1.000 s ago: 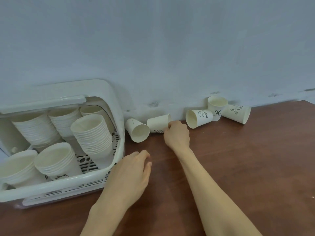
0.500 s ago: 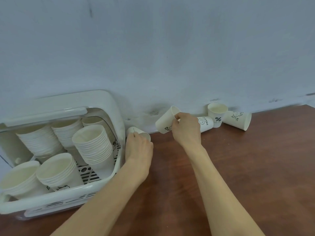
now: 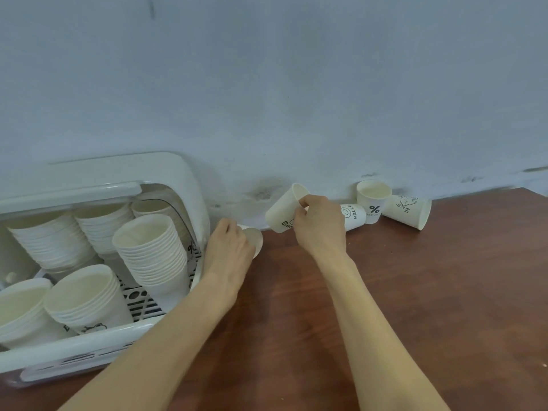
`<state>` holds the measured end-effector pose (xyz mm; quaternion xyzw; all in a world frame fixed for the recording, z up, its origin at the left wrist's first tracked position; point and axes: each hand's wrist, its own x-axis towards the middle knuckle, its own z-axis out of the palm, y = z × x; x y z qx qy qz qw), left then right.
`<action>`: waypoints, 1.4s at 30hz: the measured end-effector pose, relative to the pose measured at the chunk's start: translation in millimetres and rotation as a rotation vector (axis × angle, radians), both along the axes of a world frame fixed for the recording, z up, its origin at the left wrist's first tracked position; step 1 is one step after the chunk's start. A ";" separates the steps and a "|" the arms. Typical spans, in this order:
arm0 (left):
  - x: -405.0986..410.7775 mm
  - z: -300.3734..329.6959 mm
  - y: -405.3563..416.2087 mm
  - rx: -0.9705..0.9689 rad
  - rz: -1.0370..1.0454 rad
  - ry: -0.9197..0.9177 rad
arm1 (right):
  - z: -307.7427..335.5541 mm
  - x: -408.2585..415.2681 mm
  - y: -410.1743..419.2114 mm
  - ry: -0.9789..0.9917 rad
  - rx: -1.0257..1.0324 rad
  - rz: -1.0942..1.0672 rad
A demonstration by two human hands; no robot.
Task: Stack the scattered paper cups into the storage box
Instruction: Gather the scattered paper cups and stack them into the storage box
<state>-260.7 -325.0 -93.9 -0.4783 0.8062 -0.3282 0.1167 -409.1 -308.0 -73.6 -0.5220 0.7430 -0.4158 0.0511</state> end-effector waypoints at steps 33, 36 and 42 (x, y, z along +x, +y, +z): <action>228.5 124.6 129.7 -0.142 0.226 1.302 | 88.9 119.2 113.0 0.163 -0.370 0.153; 259.3 117.0 120.9 -0.073 0.317 1.270 | 95.5 146.2 119.2 0.230 -0.425 0.232; 284.7 103.4 108.4 -0.056 0.429 1.246 | 100.6 210.7 112.8 0.183 -0.452 0.460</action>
